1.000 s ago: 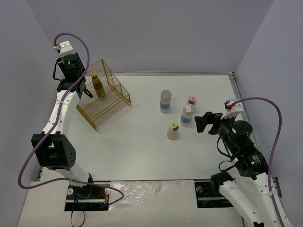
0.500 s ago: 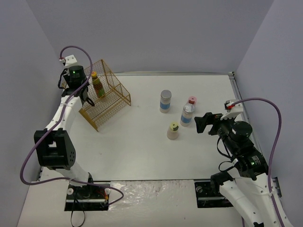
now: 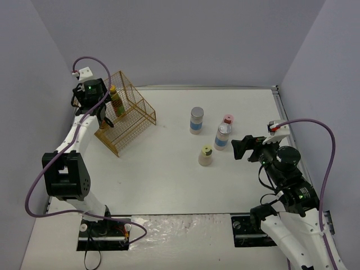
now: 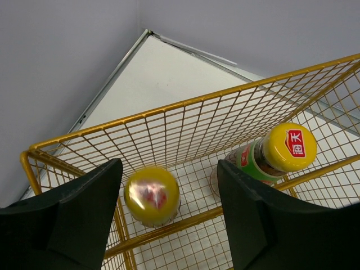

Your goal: Organize the condiment bottles

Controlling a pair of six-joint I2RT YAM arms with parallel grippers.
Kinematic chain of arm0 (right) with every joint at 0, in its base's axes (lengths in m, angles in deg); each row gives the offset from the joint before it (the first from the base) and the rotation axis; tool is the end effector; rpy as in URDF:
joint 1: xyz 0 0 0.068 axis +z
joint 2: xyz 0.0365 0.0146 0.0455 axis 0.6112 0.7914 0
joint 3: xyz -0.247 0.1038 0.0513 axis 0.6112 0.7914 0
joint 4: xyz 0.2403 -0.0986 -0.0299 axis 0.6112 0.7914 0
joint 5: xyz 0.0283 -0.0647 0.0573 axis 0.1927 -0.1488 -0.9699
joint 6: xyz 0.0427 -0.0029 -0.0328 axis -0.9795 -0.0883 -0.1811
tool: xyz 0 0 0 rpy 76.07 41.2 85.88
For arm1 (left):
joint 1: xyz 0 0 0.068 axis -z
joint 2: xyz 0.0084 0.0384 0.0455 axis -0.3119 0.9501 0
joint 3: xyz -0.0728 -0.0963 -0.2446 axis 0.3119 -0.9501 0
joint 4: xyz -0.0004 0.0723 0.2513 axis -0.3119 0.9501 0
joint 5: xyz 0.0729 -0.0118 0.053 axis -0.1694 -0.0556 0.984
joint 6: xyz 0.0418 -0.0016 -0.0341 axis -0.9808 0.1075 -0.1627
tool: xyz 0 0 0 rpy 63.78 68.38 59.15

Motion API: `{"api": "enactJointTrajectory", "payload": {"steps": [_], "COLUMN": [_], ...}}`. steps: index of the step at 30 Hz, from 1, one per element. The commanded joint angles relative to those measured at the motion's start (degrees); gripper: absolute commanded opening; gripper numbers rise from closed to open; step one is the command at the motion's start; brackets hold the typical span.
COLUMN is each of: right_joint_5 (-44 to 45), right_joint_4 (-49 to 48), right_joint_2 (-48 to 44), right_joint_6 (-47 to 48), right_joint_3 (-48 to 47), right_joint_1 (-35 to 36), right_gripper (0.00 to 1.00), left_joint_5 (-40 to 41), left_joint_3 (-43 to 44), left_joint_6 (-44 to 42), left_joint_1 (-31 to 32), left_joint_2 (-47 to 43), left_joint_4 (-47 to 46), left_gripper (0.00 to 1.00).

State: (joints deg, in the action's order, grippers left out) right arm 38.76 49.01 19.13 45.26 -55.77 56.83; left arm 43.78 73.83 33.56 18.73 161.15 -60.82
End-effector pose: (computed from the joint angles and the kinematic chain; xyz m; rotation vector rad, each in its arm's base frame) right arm 0.1132 0.0414 0.3756 -0.1392 1.5540 0.4765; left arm 0.3902 0.0081 0.3365 -0.5145 1.7646 0.0893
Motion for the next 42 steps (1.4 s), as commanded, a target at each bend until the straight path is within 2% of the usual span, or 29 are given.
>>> {"api": "enactJointTrajectory", "payload": {"steps": [1, 5, 11, 15, 18, 23, 28, 29, 31, 35, 42], "right_joint_5": [0.85, 0.84, 2.99, 6.79, 7.23, 3.82, 1.55, 1.39, 1.04, -0.21, -0.98], "right_joint_4": [-3.83, -3.26, -1.47, -0.54, 0.19, 0.59, 0.76, 0.84, 1.01, 1.03, 1.21], "right_joint_2": [0.34, 1.14, 3.70, 5.05, 6.19, 8.04, 8.76, 8.77, 8.85, 9.16, 9.30], "right_joint_6": [-0.31, -0.44, -2.75, -4.27, -5.19, -5.09, -4.90, -4.91, -4.83, -4.84, -4.20], "right_joint_3": [-0.73, -1.59, -3.55, -4.93, -5.27, -5.18, -5.17, -5.25, -5.11, -4.76, -4.25], "right_joint_1": [0.48, 0.45, 0.53, 0.53, 0.53, 0.53, 0.45, 0.52, 0.53, 0.48, 0.57], "right_gripper": [1.00, 1.00, 1.00, 1.00, 1.00, 1.00, 1.00, 1.00, 1.00, 1.00, 1.00], "left_joint_5": [-0.33, -4.01, -8.45, -15.86, -23.91, -26.35, -26.06, -26.03, -25.88, -27.20, -29.19], "left_joint_3": [2.23, 3.73, 3.65, 2.44, -0.22, -4.81, -4.92, -4.29, -1.43, 5.06, 14.38], "left_joint_6": [1.74, 2.89, 3.74, 4.28, 4.25, 1.00, -4.76, -5.82, -8.19, -10.70, -11.37], "left_joint_1": [-0.21, -0.03, -0.03, 0.93, 3.96, 14.91, 27.42, 27.82, 32.06, 35.17, 36.67], "left_joint_2": [-3.38, -7.59, -14.28, -18.48, -21.33, -22.11, -15.13, -14.84, -9.03, 0.23, 12.27], "left_joint_4": [-1.12, 4.58, 11.32, 14.81, 15.82, 11.09, 4.88, 4.06, 2.44, 1.02, -3.63], "left_gripper": [0.67, 0.82, 0.92, 0.97, 0.97, 0.97, 0.97, 0.97, 0.97, 0.97, 0.97]}}
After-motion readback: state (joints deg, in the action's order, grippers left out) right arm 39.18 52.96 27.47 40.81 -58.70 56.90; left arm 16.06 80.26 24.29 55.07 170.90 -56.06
